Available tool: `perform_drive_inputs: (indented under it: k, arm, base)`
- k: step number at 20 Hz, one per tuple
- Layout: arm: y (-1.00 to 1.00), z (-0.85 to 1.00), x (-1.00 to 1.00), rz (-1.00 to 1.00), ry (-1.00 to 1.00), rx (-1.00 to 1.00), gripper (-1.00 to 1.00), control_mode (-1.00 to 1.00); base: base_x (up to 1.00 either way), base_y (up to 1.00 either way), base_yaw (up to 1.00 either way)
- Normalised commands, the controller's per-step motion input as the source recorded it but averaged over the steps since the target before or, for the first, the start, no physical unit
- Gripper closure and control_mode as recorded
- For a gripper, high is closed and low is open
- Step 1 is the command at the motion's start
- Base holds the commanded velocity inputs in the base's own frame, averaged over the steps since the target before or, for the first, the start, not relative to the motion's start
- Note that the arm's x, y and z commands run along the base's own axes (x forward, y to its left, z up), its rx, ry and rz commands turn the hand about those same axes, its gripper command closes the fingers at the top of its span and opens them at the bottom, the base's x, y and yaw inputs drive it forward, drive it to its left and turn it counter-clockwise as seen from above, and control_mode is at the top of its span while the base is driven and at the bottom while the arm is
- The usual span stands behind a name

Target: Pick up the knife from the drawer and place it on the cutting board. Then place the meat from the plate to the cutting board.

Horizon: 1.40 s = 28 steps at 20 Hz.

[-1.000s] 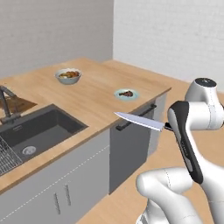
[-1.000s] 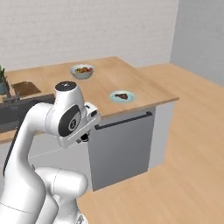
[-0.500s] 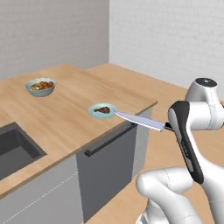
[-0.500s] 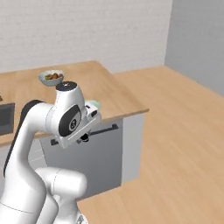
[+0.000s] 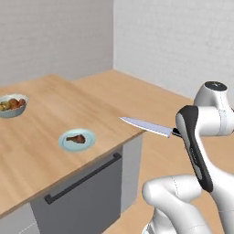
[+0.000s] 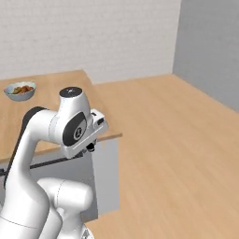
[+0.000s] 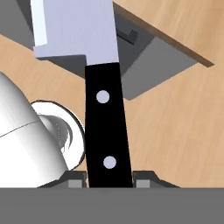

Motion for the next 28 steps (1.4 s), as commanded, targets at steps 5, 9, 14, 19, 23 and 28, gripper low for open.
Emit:
perform_drive_inputs:
  k: [5, 9, 14, 19, 23, 28]
  arm:
    - [0.00, 0.00, 0.00, 0.00, 0.00, 0.00, 1.00, 1.00]
    - [0.00, 0.00, 0.00, 0.00, 0.00, 0.00, 1.00, 1.00]
    - [0.00, 0.00, 0.00, 0.00, 0.00, 0.00, 1.00, 1.00]
    - [0.00, 0.00, 0.00, 0.00, 0.00, 0.00, 1.00, 1.00]
    - [0.00, 0.00, 0.00, 0.00, 0.00, 0.00, 1.00, 1.00]
    - [0.00, 0.00, 0.00, 0.00, 0.00, 0.00, 1.00, 1.00]
  base:
    - [1.00, -0.68, 0.20]
    - [1.00, -0.54, 0.29]
    - [1.00, -0.56, 0.35]
    - [1.00, -0.75, 0.40]
    - [1.00, -0.71, 0.41]
    - [0.93, -0.86, 0.39]
